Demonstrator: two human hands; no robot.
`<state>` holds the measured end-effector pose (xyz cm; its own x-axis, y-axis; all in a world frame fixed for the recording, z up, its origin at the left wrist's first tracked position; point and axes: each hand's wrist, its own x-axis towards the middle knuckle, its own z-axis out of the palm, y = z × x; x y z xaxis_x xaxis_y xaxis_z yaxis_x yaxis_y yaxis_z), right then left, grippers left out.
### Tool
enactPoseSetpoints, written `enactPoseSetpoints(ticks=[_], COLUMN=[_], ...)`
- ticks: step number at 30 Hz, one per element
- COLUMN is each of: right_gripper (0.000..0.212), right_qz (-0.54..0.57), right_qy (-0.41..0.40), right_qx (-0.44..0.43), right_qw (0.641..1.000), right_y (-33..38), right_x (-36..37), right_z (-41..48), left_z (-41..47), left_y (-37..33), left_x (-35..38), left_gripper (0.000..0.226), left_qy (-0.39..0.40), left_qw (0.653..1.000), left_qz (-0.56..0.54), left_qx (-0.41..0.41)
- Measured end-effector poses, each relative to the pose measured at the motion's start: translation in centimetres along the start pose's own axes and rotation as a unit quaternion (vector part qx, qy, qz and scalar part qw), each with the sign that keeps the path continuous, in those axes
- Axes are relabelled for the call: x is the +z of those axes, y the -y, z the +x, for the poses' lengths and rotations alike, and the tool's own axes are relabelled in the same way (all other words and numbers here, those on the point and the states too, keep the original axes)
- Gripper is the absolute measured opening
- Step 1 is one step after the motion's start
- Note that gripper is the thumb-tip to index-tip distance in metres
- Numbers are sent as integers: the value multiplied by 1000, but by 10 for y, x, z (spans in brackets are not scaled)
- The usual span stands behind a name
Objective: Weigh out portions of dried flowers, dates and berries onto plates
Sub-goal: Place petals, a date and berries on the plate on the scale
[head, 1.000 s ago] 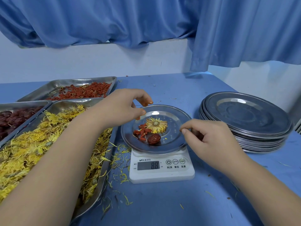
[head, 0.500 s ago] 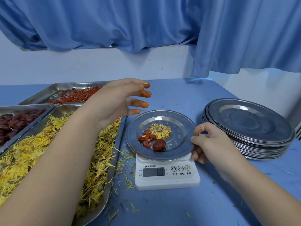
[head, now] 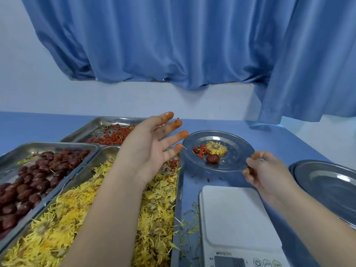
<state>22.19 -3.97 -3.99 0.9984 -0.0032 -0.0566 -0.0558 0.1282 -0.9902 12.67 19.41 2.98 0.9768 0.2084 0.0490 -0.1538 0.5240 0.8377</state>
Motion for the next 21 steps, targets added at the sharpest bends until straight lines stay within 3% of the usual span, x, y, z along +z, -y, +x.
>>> enactPoseSetpoints(ticks=[5, 14, 21], right_gripper=[26, 29, 24], right_qz=[-13, -24, 16], right_qy=[-28, -76, -27], right_qx=[9, 74, 130], right_qw=[999, 994, 991], right_y=[-3, -29, -39], right_x=[52, 120, 165], right_z=[76, 173, 233], left_z=[2, 1, 6], left_y=[-11, -22, -23], left_x=[-15, -28, -26], left_gripper=[18, 27, 31], left_qy=[-51, -35, -51], left_qw=[992, 983, 979], left_qz=[-109, -178, -195], left_qx=[28, 16, 4])
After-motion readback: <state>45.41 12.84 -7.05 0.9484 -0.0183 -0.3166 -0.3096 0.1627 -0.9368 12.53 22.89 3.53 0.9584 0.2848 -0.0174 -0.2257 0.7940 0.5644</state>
